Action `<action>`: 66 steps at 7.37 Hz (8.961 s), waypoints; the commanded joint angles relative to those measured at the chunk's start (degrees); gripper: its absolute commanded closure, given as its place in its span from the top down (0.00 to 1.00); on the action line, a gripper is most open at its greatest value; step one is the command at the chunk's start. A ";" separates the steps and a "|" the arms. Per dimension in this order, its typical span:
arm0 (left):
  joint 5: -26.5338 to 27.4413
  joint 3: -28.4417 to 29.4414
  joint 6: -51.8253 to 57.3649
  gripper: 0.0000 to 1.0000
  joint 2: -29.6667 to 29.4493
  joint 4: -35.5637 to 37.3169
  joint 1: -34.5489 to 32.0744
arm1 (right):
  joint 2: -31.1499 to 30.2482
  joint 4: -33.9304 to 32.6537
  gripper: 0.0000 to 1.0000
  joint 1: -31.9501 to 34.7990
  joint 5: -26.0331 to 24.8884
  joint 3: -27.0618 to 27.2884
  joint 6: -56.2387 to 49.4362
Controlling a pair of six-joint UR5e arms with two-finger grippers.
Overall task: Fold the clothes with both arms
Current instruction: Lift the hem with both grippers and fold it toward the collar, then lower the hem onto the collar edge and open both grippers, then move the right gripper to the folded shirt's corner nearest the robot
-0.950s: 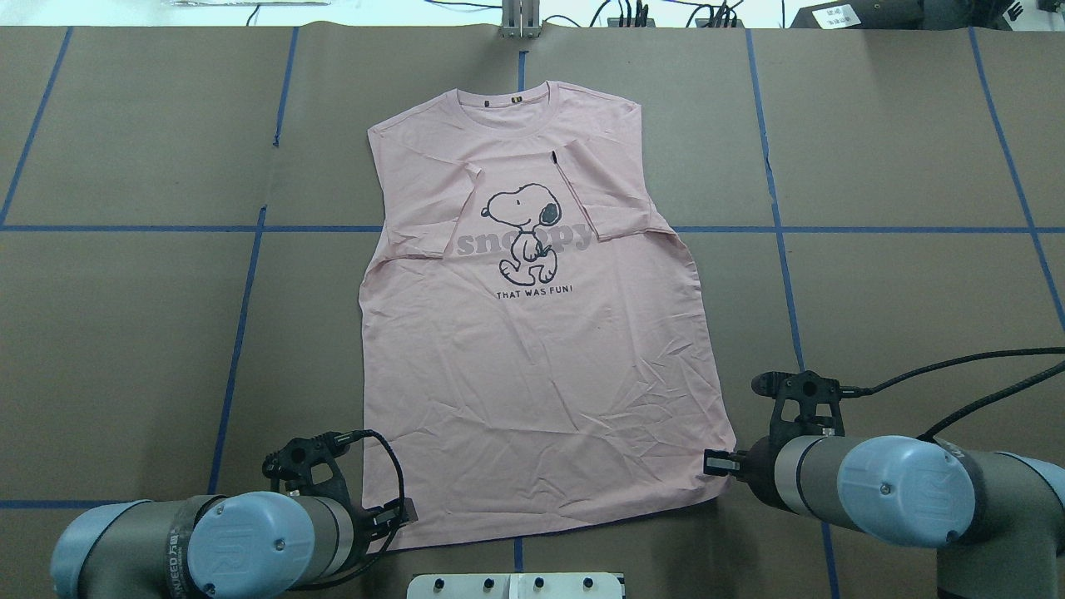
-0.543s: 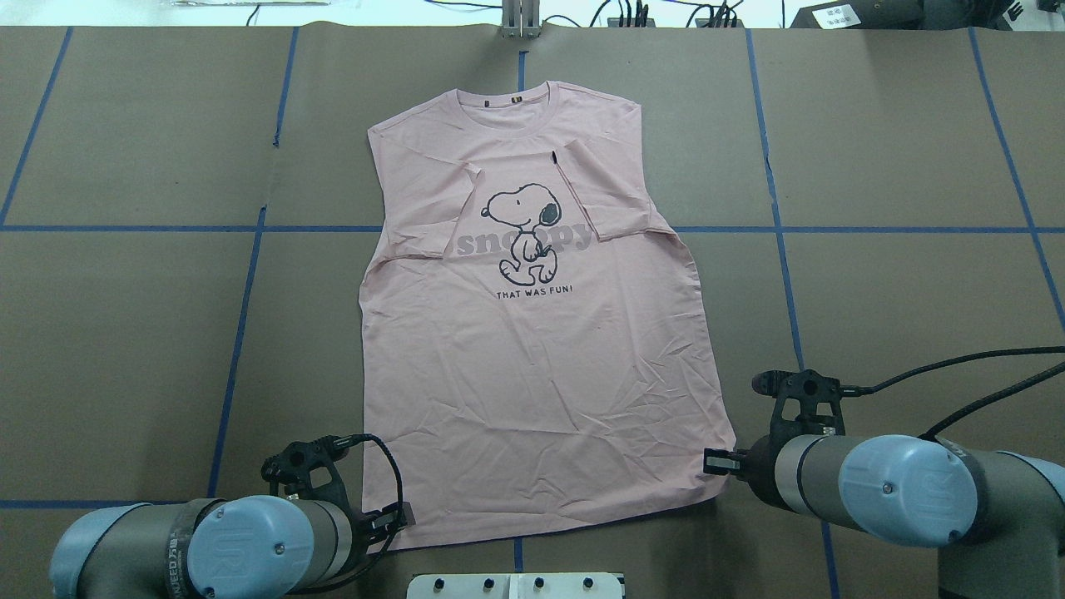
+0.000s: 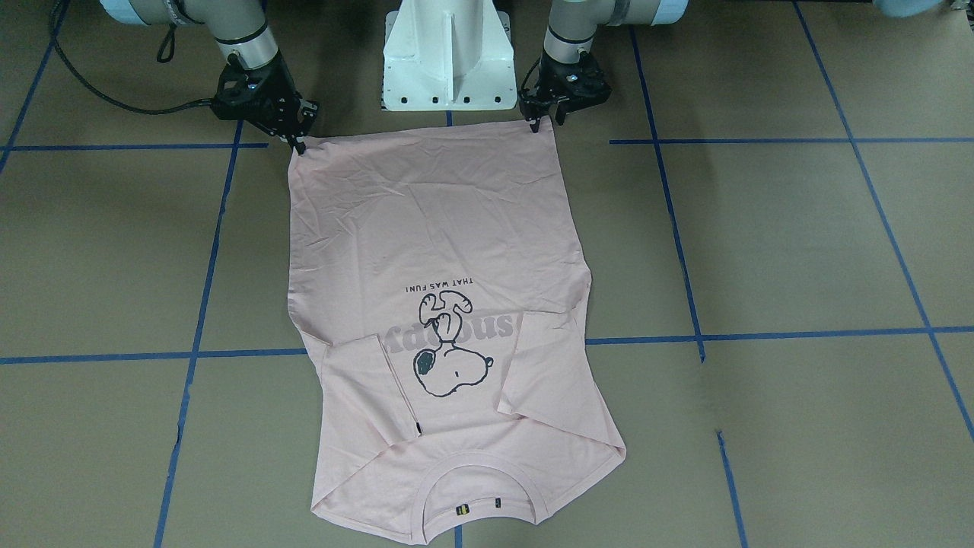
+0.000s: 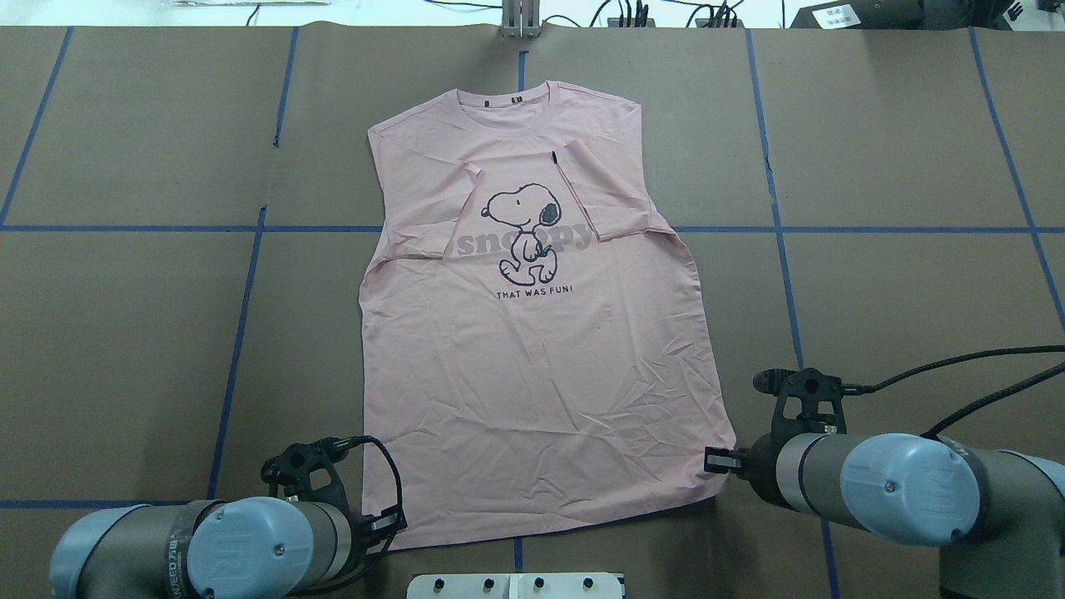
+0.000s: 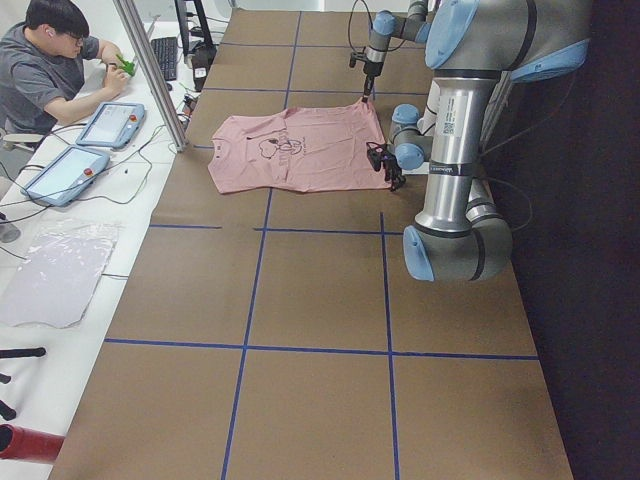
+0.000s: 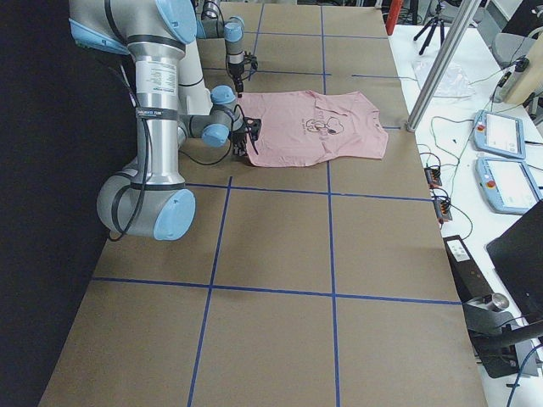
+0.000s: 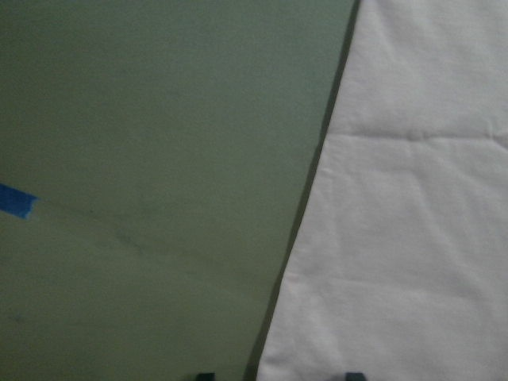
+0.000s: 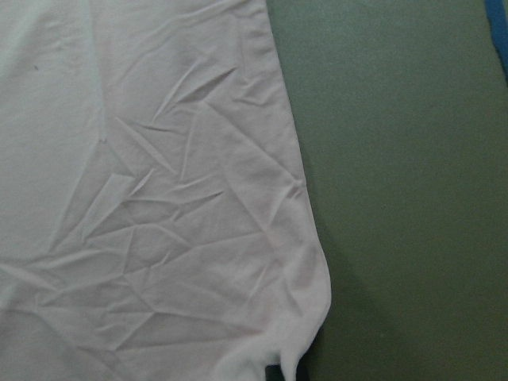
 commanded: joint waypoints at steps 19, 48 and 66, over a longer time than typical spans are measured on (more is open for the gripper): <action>-0.38 -24.70 12.54 0.00 -1.18 22.59 -1.86 | -7.42 -0.09 0.00 -0.83 7.03 15.91 8.30; -3.90 23.04 31.91 1.00 -18.60 -9.06 -34.42 | 23.70 -4.10 1.00 31.95 20.66 -22.07 -23.57; -3.90 18.82 30.42 1.00 -18.78 -5.45 -33.81 | 14.00 -4.22 0.00 18.92 17.93 -16.40 -16.00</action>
